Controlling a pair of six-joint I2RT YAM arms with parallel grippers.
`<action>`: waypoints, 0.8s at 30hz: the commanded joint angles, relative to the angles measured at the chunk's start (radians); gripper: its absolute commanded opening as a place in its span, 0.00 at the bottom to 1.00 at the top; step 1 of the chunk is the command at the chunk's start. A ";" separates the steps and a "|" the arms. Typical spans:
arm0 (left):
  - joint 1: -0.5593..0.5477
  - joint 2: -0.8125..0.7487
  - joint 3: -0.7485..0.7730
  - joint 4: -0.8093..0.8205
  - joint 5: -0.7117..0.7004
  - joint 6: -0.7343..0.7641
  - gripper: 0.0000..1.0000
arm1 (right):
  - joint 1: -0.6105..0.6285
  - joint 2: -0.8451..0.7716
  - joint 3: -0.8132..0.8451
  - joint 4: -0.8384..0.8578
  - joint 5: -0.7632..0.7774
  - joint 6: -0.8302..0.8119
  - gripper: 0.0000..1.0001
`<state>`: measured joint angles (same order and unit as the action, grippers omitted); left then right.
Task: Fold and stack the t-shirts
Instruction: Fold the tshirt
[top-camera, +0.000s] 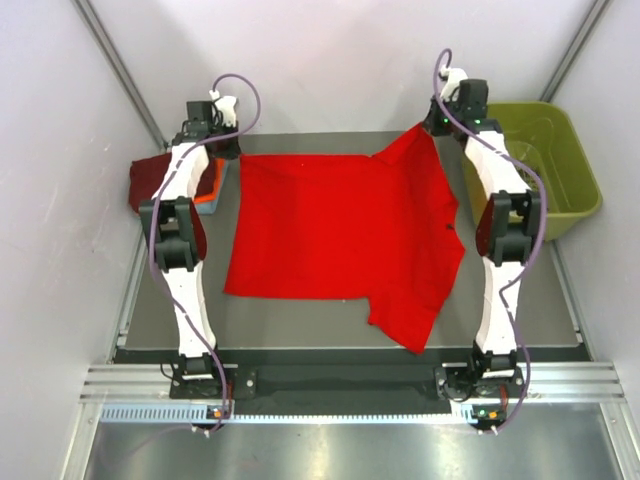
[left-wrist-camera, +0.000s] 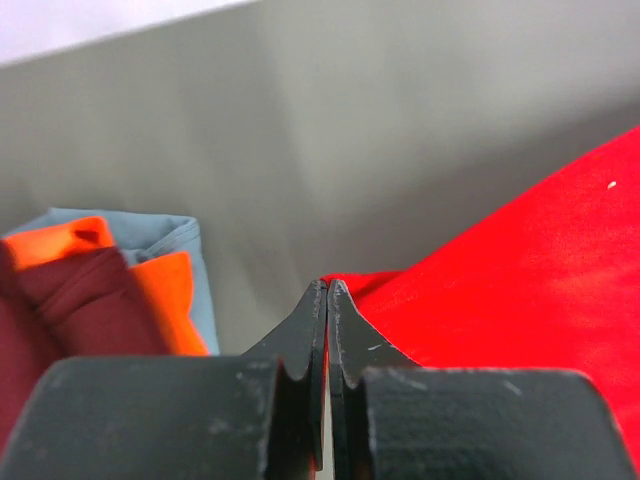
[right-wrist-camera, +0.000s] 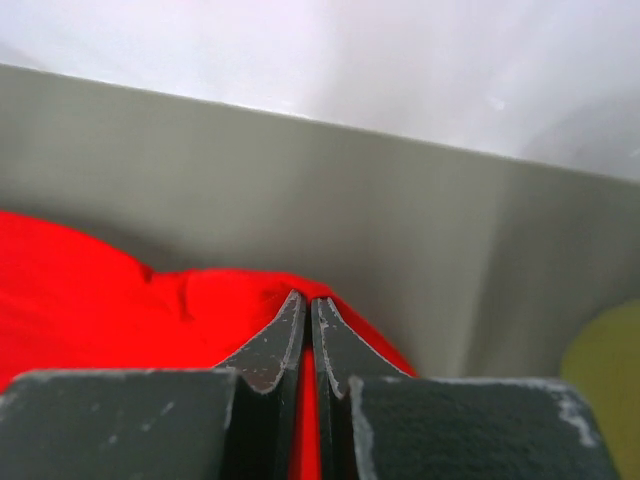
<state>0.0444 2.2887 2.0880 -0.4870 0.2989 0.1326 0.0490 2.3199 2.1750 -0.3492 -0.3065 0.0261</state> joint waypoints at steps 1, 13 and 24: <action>0.011 -0.130 -0.016 -0.030 0.037 0.053 0.00 | -0.006 -0.186 -0.049 -0.005 -0.049 -0.005 0.00; 0.029 -0.236 -0.110 -0.188 0.134 0.085 0.00 | -0.009 -0.496 -0.415 -0.074 -0.063 -0.072 0.00; 0.057 -0.347 -0.270 -0.203 0.148 0.085 0.00 | -0.040 -0.659 -0.676 -0.094 -0.066 -0.092 0.00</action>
<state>0.0921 2.0319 1.8294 -0.6842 0.4156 0.2005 0.0303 1.7546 1.5230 -0.4644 -0.3618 -0.0422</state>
